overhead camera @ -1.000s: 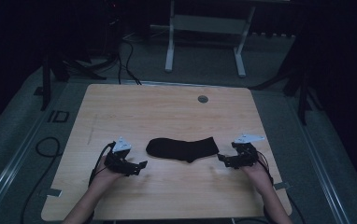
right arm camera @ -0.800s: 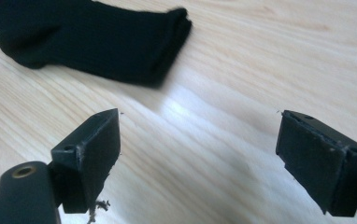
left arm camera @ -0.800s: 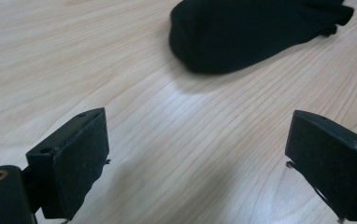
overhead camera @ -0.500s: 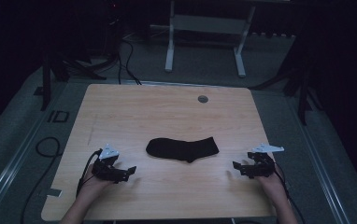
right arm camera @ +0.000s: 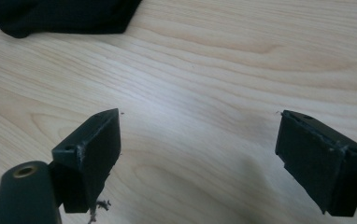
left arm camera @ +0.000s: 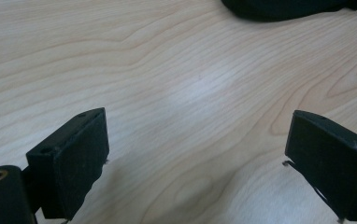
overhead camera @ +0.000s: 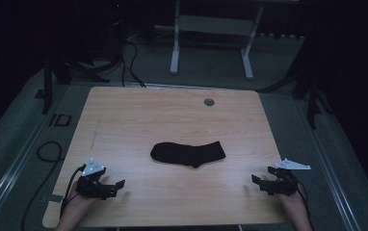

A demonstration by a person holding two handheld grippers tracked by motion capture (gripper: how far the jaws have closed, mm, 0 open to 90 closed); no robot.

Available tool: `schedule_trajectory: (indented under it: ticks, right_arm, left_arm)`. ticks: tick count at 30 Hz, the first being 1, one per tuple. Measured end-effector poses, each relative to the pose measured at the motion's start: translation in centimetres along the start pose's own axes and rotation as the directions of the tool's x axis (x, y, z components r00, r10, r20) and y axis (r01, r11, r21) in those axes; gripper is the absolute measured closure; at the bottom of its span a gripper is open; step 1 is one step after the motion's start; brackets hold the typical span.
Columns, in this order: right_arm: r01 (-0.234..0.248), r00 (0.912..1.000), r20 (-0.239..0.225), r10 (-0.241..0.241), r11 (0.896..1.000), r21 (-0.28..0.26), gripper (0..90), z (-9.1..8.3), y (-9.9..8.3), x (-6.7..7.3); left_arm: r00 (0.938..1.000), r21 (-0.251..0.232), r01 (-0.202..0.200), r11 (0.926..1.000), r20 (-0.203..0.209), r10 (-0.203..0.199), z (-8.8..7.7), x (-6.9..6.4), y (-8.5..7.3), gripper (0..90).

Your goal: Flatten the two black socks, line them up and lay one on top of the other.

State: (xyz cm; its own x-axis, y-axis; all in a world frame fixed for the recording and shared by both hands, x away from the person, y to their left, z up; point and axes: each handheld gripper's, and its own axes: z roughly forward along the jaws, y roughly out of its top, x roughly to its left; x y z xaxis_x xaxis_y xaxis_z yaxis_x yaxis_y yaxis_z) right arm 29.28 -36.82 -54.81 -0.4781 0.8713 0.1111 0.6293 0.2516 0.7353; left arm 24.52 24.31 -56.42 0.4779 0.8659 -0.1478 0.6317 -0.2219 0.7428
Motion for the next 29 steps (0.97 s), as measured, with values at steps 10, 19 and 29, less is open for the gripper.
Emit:
schedule_trajectory:
  ticks: [10,19,29]
  right_arm:
    - [-0.027,0.9994,0.019,0.027,0.999,-0.038,14.1,-0.7,-0.4,-0.4]
    - [-0.018,0.9991,0.038,0.020,0.998,-0.060,14.1,-0.6,-0.4,-0.4]
    - [-0.034,0.9973,0.061,0.039,0.996,-0.085,14.1,-0.7,-0.5,-0.6]
  left_arm:
    - [0.9986,-0.038,0.042,0.9984,-0.030,-0.043,-1.4,0.9,-1.3,6.6]
    - [0.9987,-0.060,0.031,0.9977,-0.039,-0.033,-1.5,0.8,-1.7,6.6]
    - [0.9984,-0.083,0.039,0.9958,-0.037,-0.043,-1.8,0.7,-1.9,6.7]
